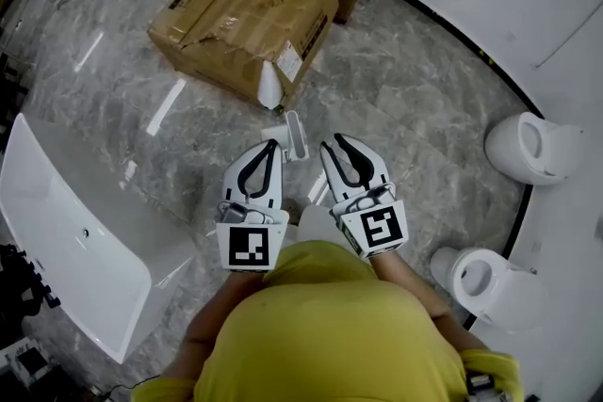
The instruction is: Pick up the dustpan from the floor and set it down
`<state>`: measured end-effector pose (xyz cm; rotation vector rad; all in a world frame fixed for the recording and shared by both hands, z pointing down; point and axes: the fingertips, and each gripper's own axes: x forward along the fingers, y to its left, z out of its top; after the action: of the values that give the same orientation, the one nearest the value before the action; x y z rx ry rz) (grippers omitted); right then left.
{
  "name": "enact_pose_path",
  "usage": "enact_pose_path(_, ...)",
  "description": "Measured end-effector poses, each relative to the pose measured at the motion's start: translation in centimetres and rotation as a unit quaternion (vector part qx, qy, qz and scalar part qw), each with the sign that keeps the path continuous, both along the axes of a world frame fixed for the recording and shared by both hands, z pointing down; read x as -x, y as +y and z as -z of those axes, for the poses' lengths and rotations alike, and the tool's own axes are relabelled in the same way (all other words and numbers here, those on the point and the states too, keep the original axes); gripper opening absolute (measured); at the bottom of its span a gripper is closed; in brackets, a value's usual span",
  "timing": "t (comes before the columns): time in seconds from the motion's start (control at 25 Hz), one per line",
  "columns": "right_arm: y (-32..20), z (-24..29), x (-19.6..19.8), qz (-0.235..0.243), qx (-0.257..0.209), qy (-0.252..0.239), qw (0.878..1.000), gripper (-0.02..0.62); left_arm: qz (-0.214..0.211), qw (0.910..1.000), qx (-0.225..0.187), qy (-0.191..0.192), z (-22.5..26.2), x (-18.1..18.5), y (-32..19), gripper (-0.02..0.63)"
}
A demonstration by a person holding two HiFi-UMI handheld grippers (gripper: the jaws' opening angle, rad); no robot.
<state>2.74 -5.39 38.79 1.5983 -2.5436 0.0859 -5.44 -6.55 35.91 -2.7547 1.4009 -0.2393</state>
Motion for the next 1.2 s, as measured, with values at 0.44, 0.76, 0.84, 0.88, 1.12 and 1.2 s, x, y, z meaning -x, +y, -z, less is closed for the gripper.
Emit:
enact_pose_path(0.44, -1.8, -2.8, 0.2, 0.046, 0.04, 0.012, 0.998, 0.097, 0.014, 0.9997, 0.019, -0.009, -0.1, -0.8, -1.5, 0.0)
enact_pose_path(0.76, -2.6, -6.8, 0.5, 0.078, 0.081, 0.021, 0.993, 0.098, 0.017, 0.9983, 0.043, -0.036, -3.0, -1.2, -2.1, 0.0)
enact_pose_path(0.84, -2.9, -7.9, 0.9, 0.089, 0.091, 0.024, 0.992, 0.098, 0.014, 0.9977, 0.055, -0.038, -3.7, -1.2, -2.3, 0.0)
enact_pose_path(0.88, -3.1, -8.5, 1.1, 0.094, 0.097, 0.026, 0.991, 0.1, 0.015, 0.9974, 0.058, -0.041, -4.1, -1.2, -2.5, 0.0)
enact_pose_path(1.12, -3.8, -12.2, 1.7, 0.113, 0.137, 0.036, 0.983, 0.107, 0.012, 0.9942, 0.083, -0.068, -6.6, -1.0, -2.9, 0.0)
enact_pose_path(1.2, -4.0, -13.3, 1.8, 0.119, 0.152, 0.036, 0.981, 0.109, 0.013, 0.993, 0.091, -0.074, -7.3, -0.9, -3.2, 0.0)
